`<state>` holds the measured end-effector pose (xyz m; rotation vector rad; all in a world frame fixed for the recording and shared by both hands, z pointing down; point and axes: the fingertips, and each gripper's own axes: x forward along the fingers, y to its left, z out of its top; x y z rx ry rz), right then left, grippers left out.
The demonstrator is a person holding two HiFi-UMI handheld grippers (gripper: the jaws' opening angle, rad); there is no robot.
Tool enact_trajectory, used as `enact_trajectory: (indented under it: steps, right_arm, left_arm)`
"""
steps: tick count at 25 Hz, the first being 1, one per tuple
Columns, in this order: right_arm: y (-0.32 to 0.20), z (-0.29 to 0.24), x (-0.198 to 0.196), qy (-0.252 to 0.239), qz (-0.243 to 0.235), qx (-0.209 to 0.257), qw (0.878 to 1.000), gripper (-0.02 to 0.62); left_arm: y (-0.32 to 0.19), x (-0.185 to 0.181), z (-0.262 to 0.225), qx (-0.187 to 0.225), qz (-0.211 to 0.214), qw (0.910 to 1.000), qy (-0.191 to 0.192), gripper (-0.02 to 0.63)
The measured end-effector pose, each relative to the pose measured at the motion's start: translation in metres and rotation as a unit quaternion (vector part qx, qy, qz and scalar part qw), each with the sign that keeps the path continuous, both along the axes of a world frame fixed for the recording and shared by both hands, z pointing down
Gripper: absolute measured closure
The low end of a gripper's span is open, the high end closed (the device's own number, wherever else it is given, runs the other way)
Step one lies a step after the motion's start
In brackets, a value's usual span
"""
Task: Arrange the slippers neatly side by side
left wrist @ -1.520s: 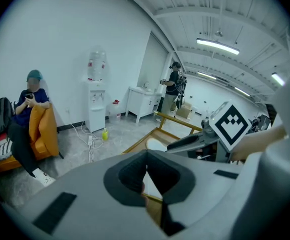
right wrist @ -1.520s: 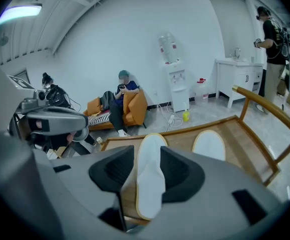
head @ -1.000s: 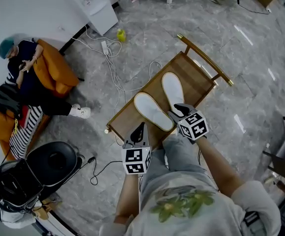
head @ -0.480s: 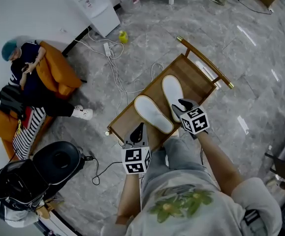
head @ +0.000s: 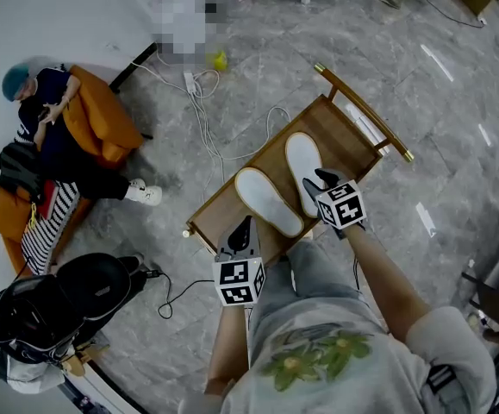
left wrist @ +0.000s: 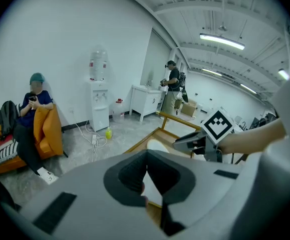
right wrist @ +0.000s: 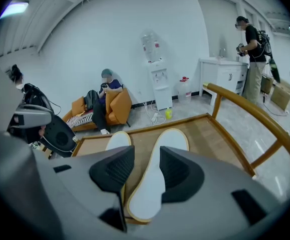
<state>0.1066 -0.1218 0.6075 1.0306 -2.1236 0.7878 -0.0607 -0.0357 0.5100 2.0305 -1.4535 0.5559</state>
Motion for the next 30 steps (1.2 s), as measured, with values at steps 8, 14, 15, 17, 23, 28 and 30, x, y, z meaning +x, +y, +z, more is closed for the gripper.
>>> enact_trajectory:
  steps: [8, 14, 15, 17, 23, 28, 30]
  right_arm:
    - [-0.012, 0.042, 0.001, 0.026, -0.014, -0.039, 0.999, 0.425]
    - [-0.025, 0.065, 0.001, 0.041, -0.017, -0.063, 0.997, 0.425]
    - [-0.026, 0.069, 0.000, 0.044, -0.018, -0.067, 0.997, 0.425]
    - [-0.028, 0.079, 0.000, 0.052, -0.021, -0.075, 0.996, 0.425]
    - [-0.027, 0.097, 0.001, 0.072, -0.030, -0.093, 0.993, 0.428]
    - [-0.028, 0.103, 0.001, 0.079, -0.037, -0.100, 0.991, 0.469]
    - [-0.028, 0.104, 0.001, 0.079, -0.037, -0.101, 0.991, 0.498]
  left_arm:
    - [-0.009, -0.006, 0.007, -0.011, -0.016, 0.9998, -0.004, 0.591]
    - [-0.017, -0.011, 0.015, -0.023, -0.027, 0.9994, -0.007, 0.591]
    - [-0.019, -0.011, 0.016, -0.023, -0.028, 0.9993, -0.007, 0.591]
    - [-0.021, -0.012, 0.018, -0.026, -0.031, 0.9992, -0.008, 0.591]
    - [-0.020, -0.015, 0.025, -0.034, -0.039, 0.9987, -0.006, 0.591]
    - [-0.024, -0.017, 0.030, -0.040, -0.038, 0.9985, -0.003, 0.591]
    - [-0.026, -0.017, 0.031, -0.043, -0.036, 0.9984, -0.003, 0.591]
